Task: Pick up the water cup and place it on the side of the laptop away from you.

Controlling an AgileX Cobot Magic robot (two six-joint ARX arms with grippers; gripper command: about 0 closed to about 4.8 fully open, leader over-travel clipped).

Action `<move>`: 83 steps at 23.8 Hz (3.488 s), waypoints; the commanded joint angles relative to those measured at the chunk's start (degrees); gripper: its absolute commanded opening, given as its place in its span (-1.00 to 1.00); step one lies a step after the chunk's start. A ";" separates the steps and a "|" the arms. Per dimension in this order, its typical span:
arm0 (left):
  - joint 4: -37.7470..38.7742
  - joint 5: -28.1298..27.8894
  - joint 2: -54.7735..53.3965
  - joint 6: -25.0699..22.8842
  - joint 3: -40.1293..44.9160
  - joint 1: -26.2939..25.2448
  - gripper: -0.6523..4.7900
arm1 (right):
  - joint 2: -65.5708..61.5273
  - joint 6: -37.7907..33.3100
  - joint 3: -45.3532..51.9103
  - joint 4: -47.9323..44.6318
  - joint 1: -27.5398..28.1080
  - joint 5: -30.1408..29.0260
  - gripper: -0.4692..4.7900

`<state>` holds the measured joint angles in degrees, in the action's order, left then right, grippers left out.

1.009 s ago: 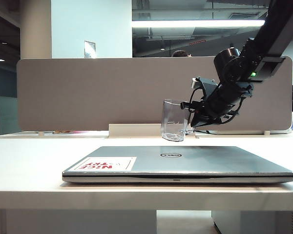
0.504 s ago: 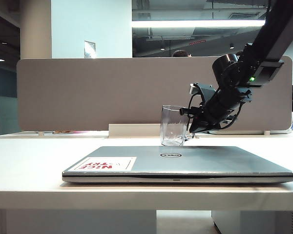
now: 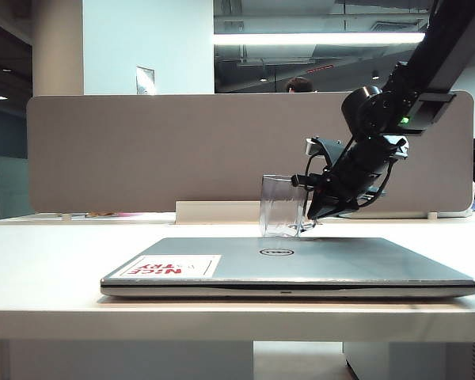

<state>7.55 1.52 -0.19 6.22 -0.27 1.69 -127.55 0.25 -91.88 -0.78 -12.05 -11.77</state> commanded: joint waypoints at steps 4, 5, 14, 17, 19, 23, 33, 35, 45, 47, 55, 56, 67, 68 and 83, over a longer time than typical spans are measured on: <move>-0.28 0.22 -0.04 0.00 -0.17 0.02 -0.78 | 0.26 0.17 -0.26 3.15 -0.09 -0.37 -0.83; -0.31 0.22 -0.04 0.00 -0.17 0.02 -0.78 | 0.26 0.17 -0.26 3.45 -0.09 -0.37 -0.83; -0.31 0.24 -0.04 0.00 -0.17 0.02 -0.78 | 0.33 3.23 -1.25 3.50 -1.29 1.64 -0.74; -0.31 0.24 -0.04 0.00 -0.17 0.02 -0.78 | 0.33 3.23 -1.70 3.58 -1.42 1.66 -0.62; -0.28 0.24 -0.04 0.00 -0.17 0.02 -0.78 | 0.33 3.23 -1.90 3.56 -1.44 1.64 -0.61; -0.26 0.24 -0.04 0.02 -0.17 0.02 -0.78 | 0.33 3.23 -2.29 3.74 -1.44 1.64 -0.55; -0.28 0.24 -0.04 0.00 -0.17 0.02 -0.78 | 2.93 3.21 -2.29 9.29 -1.44 1.60 -0.13; -0.28 0.24 -0.04 0.00 -0.17 0.02 -0.78 | 3.89 3.21 -2.27 12.31 -1.44 1.57 -0.12; -0.31 0.24 -0.04 0.02 -0.17 0.02 -0.78 | 7.26 3.30 -2.27 26.18 -1.44 1.62 -0.15; -0.33 0.22 -0.04 0.02 -0.17 0.02 -0.78 | 8.55 4.13 -2.27 28.94 -1.44 1.36 -0.27; -0.33 0.24 -0.04 0.02 -0.17 0.02 -0.78 | 21.73 7.26 -0.33 34.73 -1.38 1.55 -0.86; -0.33 0.24 -0.04 0.00 -0.17 0.02 -0.78 | 22.82 7.26 0.15 34.36 -1.38 1.62 -0.86; -0.28 0.24 -0.04 0.00 -0.17 0.02 -0.78 | 52.15 5.27 29.62 22.64 1.25 4.39 -0.86; -0.28 0.24 -0.04 0.02 -0.17 0.02 -0.78 | 54.69 4.81 32.46 21.24 1.55 4.37 -0.86; -0.31 1.73 -0.04 0.42 -0.17 0.02 -0.78 | 95.32 -4.96 69.66 10.82 3.08 7.80 -0.86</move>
<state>7.57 3.03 -0.16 6.46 -0.27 1.72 -33.89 -4.36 -23.18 10.52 -8.99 -4.12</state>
